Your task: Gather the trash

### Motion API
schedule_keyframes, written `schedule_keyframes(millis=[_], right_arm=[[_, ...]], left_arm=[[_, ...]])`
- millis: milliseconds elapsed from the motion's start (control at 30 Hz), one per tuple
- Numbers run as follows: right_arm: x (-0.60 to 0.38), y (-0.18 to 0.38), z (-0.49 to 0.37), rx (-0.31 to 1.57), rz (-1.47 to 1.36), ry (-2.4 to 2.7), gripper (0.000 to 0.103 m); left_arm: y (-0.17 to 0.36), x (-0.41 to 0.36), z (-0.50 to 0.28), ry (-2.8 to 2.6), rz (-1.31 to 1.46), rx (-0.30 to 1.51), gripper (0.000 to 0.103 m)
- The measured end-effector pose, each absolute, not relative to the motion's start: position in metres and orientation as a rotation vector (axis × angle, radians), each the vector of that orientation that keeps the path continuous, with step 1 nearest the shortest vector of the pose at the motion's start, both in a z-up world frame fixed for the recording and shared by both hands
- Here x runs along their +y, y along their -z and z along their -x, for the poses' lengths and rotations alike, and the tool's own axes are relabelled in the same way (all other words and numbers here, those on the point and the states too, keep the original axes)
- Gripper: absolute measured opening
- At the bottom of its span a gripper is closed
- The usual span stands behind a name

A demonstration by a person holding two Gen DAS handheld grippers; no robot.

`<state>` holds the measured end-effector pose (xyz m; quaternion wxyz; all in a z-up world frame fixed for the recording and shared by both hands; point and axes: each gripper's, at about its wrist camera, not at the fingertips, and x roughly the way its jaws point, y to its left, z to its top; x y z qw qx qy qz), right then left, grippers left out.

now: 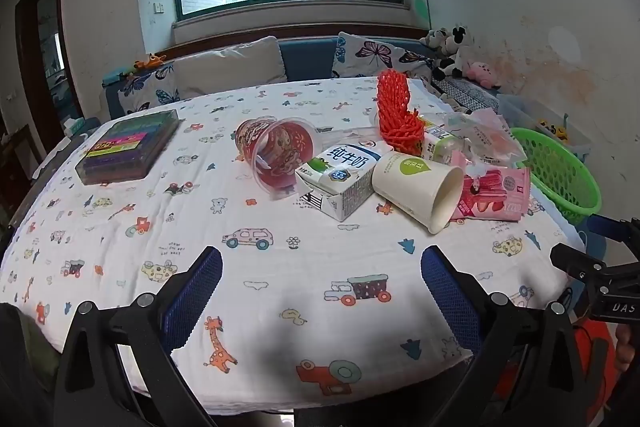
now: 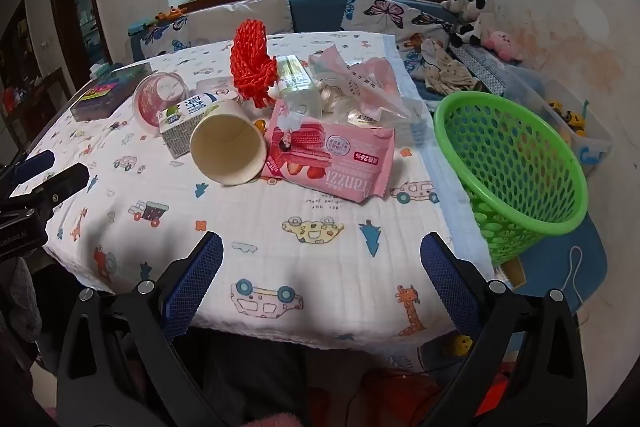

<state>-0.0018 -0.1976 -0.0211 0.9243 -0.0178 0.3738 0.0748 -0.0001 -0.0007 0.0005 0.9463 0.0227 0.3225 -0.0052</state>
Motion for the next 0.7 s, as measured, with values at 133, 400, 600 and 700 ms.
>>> schedule_keyframes(millis=[133, 400, 600, 700], right_arm=[[-0.1974, 0.0209, 0.0017, 0.769, 0.037, -0.155, 0.098], [-0.2019, 0.0218, 0.0025, 0.765, 0.035, -0.156, 0.098], [-0.1985, 0.0192, 0.0019, 0.767, 0.036, -0.152, 0.098], [-0.2005, 0.0193, 0.0008, 0.768, 0.036, -0.152, 0.098]], left_arm=[[-0.0010, -0.0009, 0.0001, 0.011, -0.047, 0.655, 0.097], [-0.0030, -0.0025, 0.0006, 0.015, -0.046, 0.653, 0.097], [-0.0037, 0.0013, 0.0032, 0.013, -0.046, 0.654, 0.097], [-0.0052, 0.0014, 0.0045, 0.011, -0.044, 0.655, 0.097]])
